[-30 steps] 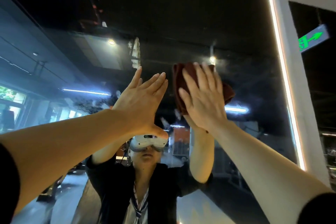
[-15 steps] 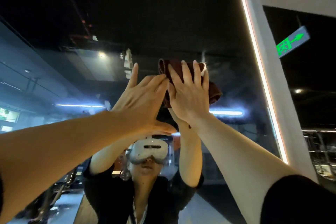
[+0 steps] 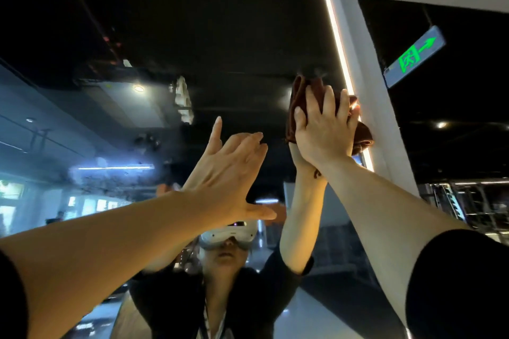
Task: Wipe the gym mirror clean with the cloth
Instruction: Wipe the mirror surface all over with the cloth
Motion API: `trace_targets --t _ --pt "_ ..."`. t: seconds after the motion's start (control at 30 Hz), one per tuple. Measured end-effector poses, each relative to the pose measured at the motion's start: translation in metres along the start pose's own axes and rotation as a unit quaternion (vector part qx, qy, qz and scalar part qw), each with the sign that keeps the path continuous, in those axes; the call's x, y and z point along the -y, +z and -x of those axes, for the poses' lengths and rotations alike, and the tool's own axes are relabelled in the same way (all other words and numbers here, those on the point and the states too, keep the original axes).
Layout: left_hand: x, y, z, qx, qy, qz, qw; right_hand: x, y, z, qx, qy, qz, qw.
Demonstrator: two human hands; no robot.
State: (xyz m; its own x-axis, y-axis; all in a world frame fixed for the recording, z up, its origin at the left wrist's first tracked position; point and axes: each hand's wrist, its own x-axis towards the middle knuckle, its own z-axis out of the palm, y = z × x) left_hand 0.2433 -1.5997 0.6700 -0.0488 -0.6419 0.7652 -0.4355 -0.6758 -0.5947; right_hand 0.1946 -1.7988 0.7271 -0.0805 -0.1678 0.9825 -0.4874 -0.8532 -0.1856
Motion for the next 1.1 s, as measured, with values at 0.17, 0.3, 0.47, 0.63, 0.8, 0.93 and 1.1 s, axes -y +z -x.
trace_targets --t 0.17,0.3,0.47,0.63,0.8,0.93,1.1 --pt "-0.023 0.012 0.001 -0.003 0.027 -0.007 1.0 -0.027 -0.003 0.024 -0.002 -0.008 -0.013 1.0" --pt "-0.037 0.035 0.005 -0.048 0.045 -0.002 0.998 -0.045 -0.001 0.062 -0.013 -0.03 -0.041 0.999" --pt "-0.056 0.043 0.015 -0.058 0.024 0.003 0.998 -0.063 0.004 0.118 -0.033 -0.053 -0.041 0.997" --pt "-0.081 0.045 0.028 -0.067 0.008 0.023 0.997 -0.079 0.0 0.18 -0.01 -0.069 -0.037 0.997" --pt "-0.109 0.046 0.054 -0.042 -0.007 0.053 0.998 -0.101 -0.002 0.27 0.046 -0.101 -0.033 0.993" --pt "-0.108 0.043 0.069 -0.023 -0.015 0.059 0.998 -0.105 -0.007 0.295 0.077 -0.134 -0.039 0.987" --pt "-0.073 0.035 0.066 0.0 -0.051 0.033 0.998 -0.07 -0.002 0.167 0.069 -0.102 -0.037 0.992"
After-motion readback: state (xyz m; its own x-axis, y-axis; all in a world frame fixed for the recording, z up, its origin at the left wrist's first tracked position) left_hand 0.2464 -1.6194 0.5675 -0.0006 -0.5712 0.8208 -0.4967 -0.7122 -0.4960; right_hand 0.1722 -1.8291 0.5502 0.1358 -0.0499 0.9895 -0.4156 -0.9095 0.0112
